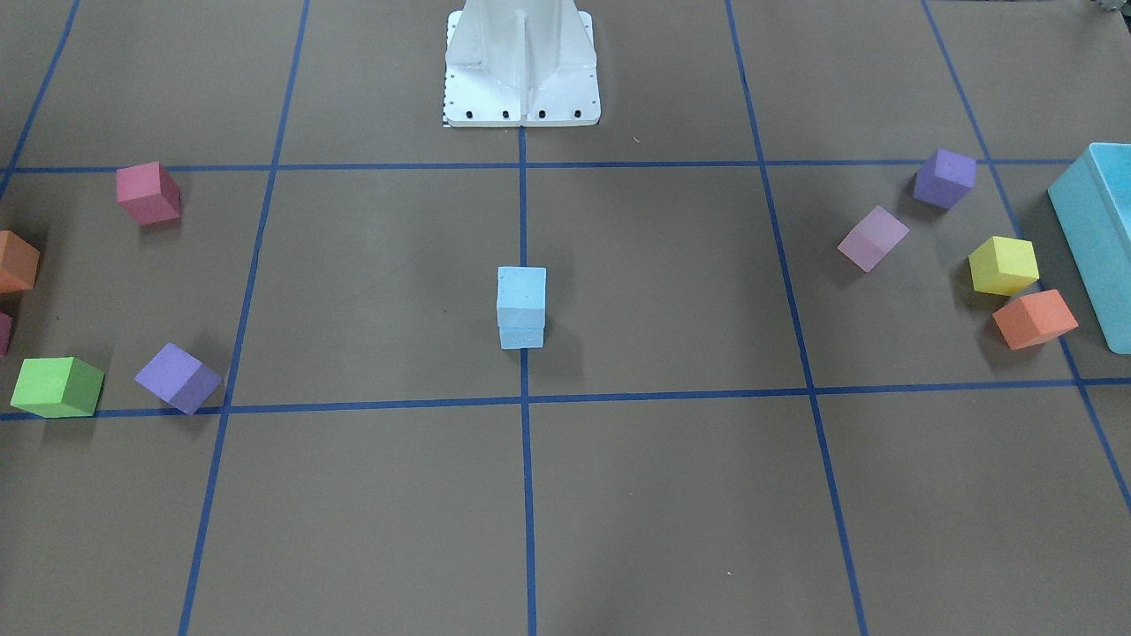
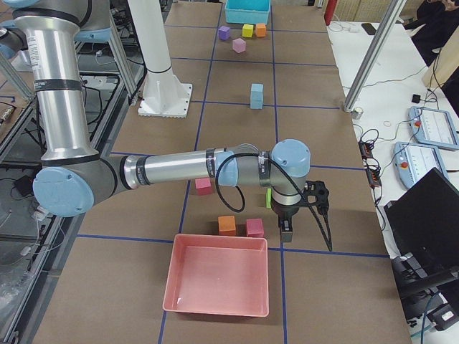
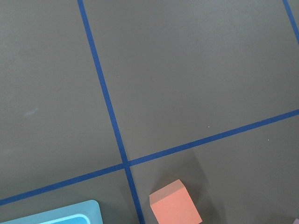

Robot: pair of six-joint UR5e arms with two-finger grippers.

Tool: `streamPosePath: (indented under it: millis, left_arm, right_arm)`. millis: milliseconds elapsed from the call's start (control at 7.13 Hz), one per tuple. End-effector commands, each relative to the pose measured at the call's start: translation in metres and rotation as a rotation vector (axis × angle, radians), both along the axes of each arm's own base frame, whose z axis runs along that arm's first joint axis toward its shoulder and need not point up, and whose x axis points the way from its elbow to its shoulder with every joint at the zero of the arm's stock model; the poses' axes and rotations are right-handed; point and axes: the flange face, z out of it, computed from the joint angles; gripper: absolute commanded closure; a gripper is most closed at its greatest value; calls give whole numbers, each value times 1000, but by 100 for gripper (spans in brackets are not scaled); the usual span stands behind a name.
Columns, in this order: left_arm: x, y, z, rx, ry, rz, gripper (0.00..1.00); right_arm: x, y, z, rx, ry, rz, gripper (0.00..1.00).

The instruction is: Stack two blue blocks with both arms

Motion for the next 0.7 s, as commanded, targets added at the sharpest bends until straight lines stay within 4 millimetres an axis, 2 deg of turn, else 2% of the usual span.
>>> streamPosePath:
  millis: [0, 561]
  left_arm:
    - [0, 0, 0, 1, 0, 0, 2]
    - [0, 0, 0, 1, -6, -1, 2]
  right_arm:
    - [-3, 3, 7, 17, 17, -2, 0]
    - [-3, 4, 6, 14, 16, 4, 0]
